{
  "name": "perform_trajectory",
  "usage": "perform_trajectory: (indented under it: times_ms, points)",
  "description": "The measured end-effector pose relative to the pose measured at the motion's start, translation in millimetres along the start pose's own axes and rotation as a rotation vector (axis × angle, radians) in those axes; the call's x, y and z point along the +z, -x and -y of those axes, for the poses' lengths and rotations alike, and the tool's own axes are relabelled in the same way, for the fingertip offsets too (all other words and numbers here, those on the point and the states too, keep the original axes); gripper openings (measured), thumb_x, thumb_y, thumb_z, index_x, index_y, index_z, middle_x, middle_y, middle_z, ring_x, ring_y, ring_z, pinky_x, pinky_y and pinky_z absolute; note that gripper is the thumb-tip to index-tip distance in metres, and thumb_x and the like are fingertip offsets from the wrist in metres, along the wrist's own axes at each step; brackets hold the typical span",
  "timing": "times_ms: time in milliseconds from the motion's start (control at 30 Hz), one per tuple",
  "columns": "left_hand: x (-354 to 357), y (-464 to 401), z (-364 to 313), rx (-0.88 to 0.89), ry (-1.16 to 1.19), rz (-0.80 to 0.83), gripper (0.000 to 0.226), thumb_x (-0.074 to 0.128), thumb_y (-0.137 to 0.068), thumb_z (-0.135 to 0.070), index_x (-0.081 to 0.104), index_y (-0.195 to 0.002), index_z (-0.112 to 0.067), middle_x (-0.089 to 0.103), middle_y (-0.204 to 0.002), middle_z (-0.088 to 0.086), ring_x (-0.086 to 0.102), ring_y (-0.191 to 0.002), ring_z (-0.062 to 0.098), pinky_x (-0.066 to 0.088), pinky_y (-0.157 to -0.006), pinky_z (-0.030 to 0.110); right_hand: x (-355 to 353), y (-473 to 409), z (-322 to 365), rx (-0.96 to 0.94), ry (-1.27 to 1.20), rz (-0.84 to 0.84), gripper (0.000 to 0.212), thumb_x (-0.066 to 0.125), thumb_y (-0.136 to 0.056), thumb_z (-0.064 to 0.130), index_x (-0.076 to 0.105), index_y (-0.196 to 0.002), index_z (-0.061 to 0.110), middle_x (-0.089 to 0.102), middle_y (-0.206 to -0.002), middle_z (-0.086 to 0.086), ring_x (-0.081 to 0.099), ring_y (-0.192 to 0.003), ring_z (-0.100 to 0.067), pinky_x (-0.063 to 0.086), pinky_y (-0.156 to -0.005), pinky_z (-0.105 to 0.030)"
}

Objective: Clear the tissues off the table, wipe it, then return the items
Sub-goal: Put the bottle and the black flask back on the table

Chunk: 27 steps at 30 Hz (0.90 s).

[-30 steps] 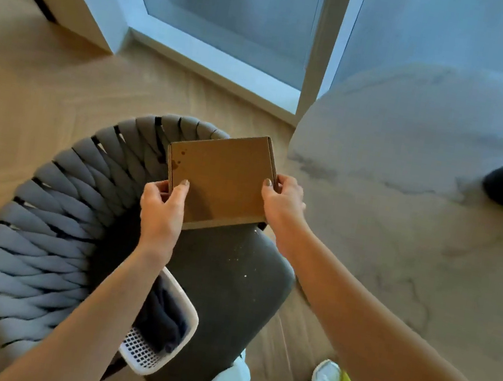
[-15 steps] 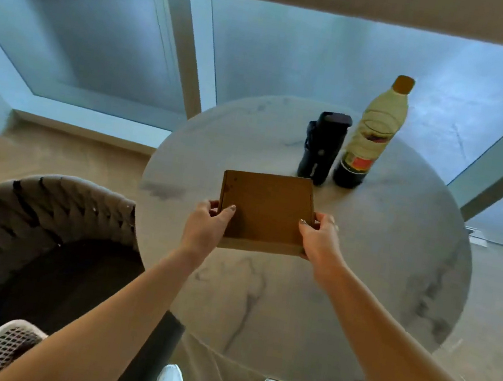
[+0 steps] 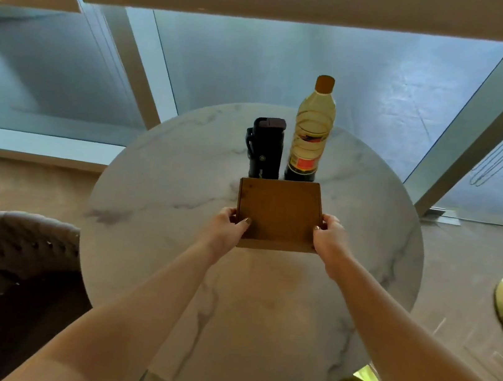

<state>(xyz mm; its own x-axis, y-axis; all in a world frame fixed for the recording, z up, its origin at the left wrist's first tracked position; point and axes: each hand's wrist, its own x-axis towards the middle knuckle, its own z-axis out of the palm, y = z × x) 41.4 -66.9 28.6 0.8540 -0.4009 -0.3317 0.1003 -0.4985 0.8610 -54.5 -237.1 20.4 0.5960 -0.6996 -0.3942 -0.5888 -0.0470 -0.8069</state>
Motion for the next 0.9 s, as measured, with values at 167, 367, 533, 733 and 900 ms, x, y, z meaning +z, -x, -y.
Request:
perform_trajectory:
  times_ms: [167,367,533,733,900]
  points:
    - [-3.8,-17.2,10.5,-0.037,0.006,-0.026,0.029,0.049,-0.095,-0.021,0.052,-0.12,-0.006,0.059,-0.099,0.003,0.056,-0.087,0.016,0.047,-0.071,0.024,13.0,-6.3,1.5,-0.012,-0.001,0.039,0.043,0.037,-0.093,0.0,0.04,-0.134,0.012,0.054,-0.122,-0.009,0.052,-0.107,-0.023,0.046,-0.096,-0.038]
    - [-8.4,-26.3,19.0,-0.034,0.014,-0.016,0.033,0.048,-0.096,-0.024,0.05,-0.126,-0.01,0.06,-0.11,0.002,0.057,-0.096,0.015,0.045,-0.084,0.026,24.8,-6.4,-0.1,-0.021,0.005,0.022,0.041,0.039,-0.093,0.001,0.041,-0.133,0.011,0.052,-0.125,-0.009,0.05,-0.111,-0.023,0.042,-0.093,-0.032]
    - [-10.9,-40.4,10.8,0.022,-0.212,-0.146,0.066,0.057,-0.089,-0.039,0.031,-0.14,-0.006,0.04,-0.141,0.013,0.039,-0.128,0.029,0.032,-0.108,0.04,18.2,-12.4,3.9,-0.021,0.054,-0.067,0.05,0.051,-0.092,0.021,0.035,-0.138,0.012,0.044,-0.137,-0.01,0.044,-0.124,-0.028,0.038,-0.105,-0.043]
    - [-36.8,-93.1,-72.5,0.471,-0.417,-0.322,0.096,0.07,-0.072,-0.052,0.021,-0.144,-0.011,0.029,-0.146,0.012,0.025,-0.134,0.027,0.017,-0.11,0.038,-3.5,-48.4,60.1,-0.257,0.083,-0.157,0.072,0.066,-0.083,0.032,0.03,-0.141,0.008,0.04,-0.141,-0.012,0.039,-0.129,-0.026,0.034,-0.108,-0.04]
    - [-29.1,-138.8,-112.9,0.528,-0.534,-0.113,0.101,0.079,-0.062,-0.047,0.024,-0.142,-0.021,0.036,-0.141,0.01,0.034,-0.128,0.029,0.028,-0.106,0.042,-3.3,-84.9,103.1,-0.317,0.003,-0.126,0.083,0.077,-0.072,0.018,0.029,-0.139,0.013,0.037,-0.137,-0.009,0.04,-0.125,-0.023,0.033,-0.101,-0.026]
